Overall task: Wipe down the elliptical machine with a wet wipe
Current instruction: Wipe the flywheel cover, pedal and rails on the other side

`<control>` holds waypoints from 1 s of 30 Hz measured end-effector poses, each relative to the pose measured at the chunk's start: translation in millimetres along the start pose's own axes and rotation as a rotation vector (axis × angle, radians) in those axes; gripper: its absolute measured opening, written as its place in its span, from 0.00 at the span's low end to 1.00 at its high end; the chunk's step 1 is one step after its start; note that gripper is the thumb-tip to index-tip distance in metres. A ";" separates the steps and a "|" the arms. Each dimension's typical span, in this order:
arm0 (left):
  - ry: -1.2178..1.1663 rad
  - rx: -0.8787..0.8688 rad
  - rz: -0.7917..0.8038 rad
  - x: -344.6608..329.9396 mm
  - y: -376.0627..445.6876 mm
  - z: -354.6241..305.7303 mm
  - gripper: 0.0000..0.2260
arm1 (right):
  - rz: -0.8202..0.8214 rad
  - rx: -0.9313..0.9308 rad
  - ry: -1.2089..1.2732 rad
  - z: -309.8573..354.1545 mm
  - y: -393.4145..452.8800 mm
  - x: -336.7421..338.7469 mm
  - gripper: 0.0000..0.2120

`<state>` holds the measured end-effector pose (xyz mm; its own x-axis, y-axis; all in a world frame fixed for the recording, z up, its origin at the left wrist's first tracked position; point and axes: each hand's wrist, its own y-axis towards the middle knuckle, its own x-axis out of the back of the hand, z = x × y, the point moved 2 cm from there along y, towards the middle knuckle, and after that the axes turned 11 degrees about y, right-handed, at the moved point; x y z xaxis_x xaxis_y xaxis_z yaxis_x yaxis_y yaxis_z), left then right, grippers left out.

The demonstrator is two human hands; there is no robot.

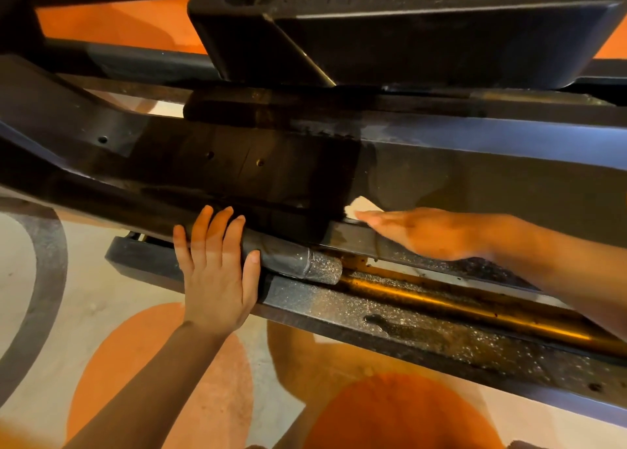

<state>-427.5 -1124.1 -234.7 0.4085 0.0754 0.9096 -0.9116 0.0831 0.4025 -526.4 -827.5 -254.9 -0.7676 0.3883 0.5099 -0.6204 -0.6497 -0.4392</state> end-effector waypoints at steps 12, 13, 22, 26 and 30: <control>-0.050 -0.217 0.085 -4.5 -0.4 -18.7 0.21 | -0.022 -0.171 -0.017 53.0 -30.7 -2.9 0.24; -0.054 -0.235 0.083 -5.3 -0.7 -20.6 0.21 | -0.067 -0.184 -0.039 59.2 -32.2 -7.0 0.25; -0.093 -0.331 0.089 -7.1 -4.4 -29.9 0.22 | -0.211 -0.193 -0.133 44.9 -101.0 -26.2 0.27; -0.107 -0.336 0.079 -8.7 -5.8 -29.4 0.23 | -0.311 -0.169 -0.044 35.7 -105.0 -15.0 0.33; -0.125 -0.331 0.050 -9.2 -5.6 -28.1 0.24 | -0.525 -0.002 -0.008 36.0 -89.8 -1.8 0.25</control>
<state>-424.8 -1097.4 -248.2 0.3369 -0.0330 0.9410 -0.8578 0.4012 0.3212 -463.5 -793.3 -189.8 -0.3523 0.6560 0.6675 -0.9214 -0.3681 -0.1244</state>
